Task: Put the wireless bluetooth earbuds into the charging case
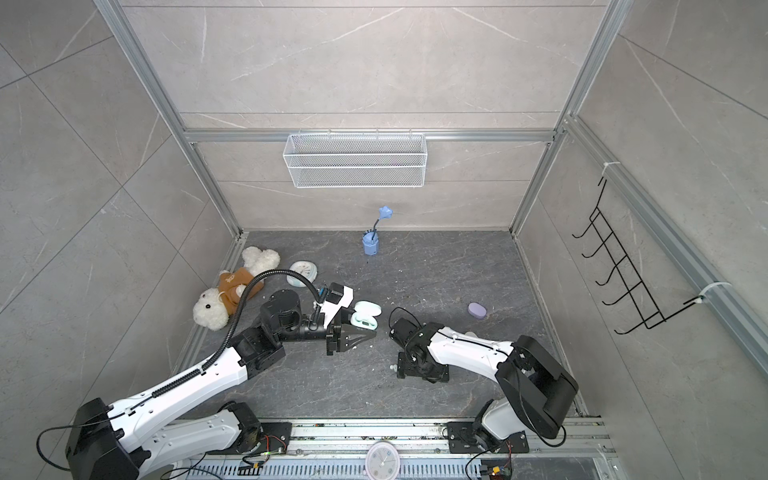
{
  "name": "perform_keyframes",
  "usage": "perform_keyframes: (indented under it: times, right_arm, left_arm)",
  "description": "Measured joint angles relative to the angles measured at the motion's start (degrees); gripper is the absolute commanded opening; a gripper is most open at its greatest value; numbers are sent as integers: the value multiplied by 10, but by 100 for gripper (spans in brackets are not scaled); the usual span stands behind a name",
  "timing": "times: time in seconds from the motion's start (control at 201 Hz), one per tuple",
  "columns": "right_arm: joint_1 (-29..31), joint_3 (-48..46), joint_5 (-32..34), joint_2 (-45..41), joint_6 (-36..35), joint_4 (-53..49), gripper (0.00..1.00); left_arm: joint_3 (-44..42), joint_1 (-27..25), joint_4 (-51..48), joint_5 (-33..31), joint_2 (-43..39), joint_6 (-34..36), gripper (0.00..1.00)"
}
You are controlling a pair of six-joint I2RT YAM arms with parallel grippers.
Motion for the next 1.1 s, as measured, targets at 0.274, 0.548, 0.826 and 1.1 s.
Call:
perform_keyframes:
  times: [0.274,0.548,0.826,1.1]
  right_arm:
    - [1,0,9,-2,0,-10,97]
    - [1,-3,23,-10,7,-36,98]
    - [1,-3,55,-17,17,-77,100]
    - [-5,-3,73,-17,33,-91,100]
  left_arm:
    - [0,0,-1,0,0,0,0]
    - [0,0,-1,0,0,0,1]
    - [0,0,-2,0,0,0,0]
    - [0,0,-2,0,1,0,0]
